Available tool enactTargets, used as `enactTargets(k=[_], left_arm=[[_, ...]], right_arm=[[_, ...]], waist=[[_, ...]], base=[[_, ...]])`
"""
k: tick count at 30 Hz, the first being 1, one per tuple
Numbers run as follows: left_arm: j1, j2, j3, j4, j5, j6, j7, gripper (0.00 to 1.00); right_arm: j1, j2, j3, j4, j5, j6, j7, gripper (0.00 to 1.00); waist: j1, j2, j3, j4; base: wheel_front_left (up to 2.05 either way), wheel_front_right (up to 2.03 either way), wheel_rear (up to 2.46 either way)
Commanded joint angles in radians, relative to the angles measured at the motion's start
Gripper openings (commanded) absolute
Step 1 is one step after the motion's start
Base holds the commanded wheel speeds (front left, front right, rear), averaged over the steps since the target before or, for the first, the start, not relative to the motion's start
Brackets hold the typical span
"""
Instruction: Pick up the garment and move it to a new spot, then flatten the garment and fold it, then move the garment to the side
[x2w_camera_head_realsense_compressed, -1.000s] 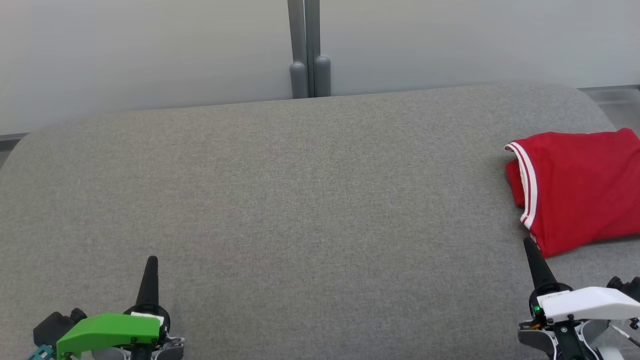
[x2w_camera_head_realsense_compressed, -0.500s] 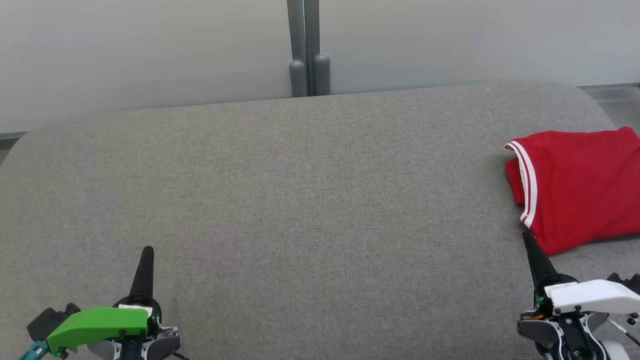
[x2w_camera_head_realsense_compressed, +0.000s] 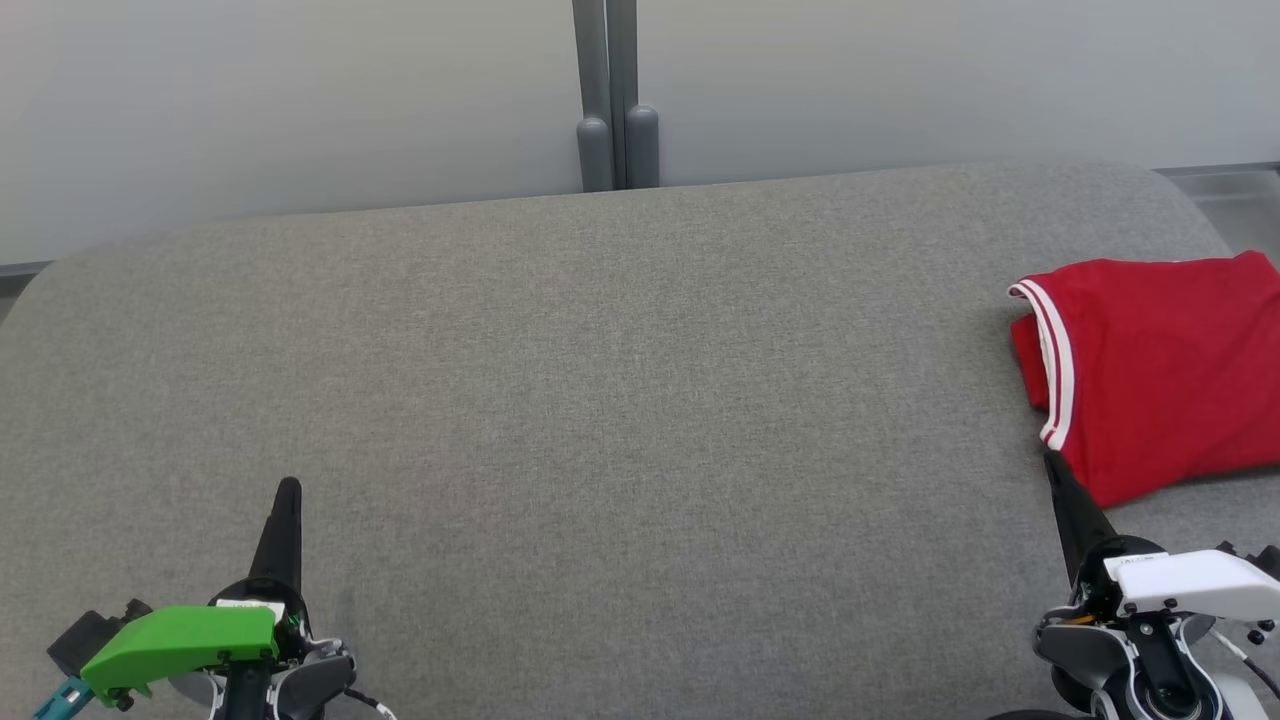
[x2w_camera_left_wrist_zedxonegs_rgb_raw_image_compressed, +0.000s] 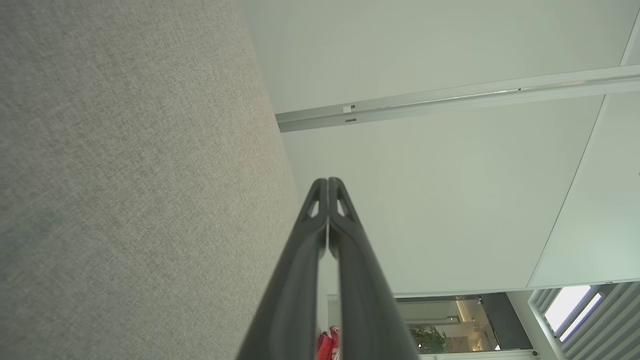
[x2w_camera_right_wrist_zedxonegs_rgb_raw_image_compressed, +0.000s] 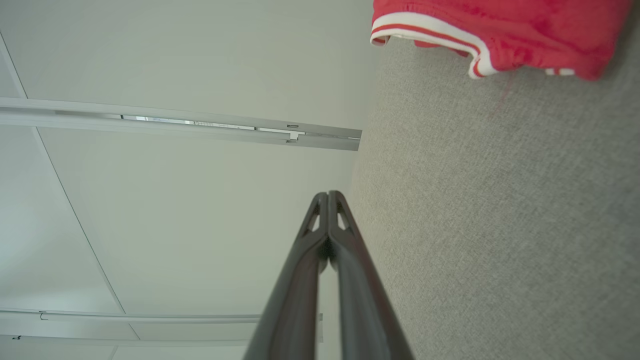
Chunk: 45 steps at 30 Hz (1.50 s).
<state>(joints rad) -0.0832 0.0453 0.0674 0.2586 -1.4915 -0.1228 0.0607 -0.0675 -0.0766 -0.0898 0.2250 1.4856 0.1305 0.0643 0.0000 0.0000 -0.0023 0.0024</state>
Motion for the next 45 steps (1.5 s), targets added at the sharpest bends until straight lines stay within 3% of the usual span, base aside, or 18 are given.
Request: enactTargets(k=[1,18,45], left_arm=[[-0.021,0.007,0.007,-0.007,-0.019,-0.004,0.007,0.00],[-0.038,0.008,0.022,-0.013,-0.128,-0.011,0.037,0.00],[-0.037,0.008,0.021,-0.012,-0.125,-0.011,0.035,0.00]], right_arm=[[-0.017,-0.004,-0.005,0.002,0.026,0.001,0.007,0.00],[-0.041,-0.001,-0.016,0.018,0.161,0.000,0.044,0.00],[-0.041,0.007,-0.026,0.018,0.145,0.000,0.051,0.00]], waist=[[0.0000,0.0000,0.000,0.000],[0.0000,0.0000,0.005,-0.002],[0.0000,0.0000,0.005,-0.002]], base=[[0.00,0.00,0.00],[0.00,0.00,0.00],[0.00,0.00,0.00]])
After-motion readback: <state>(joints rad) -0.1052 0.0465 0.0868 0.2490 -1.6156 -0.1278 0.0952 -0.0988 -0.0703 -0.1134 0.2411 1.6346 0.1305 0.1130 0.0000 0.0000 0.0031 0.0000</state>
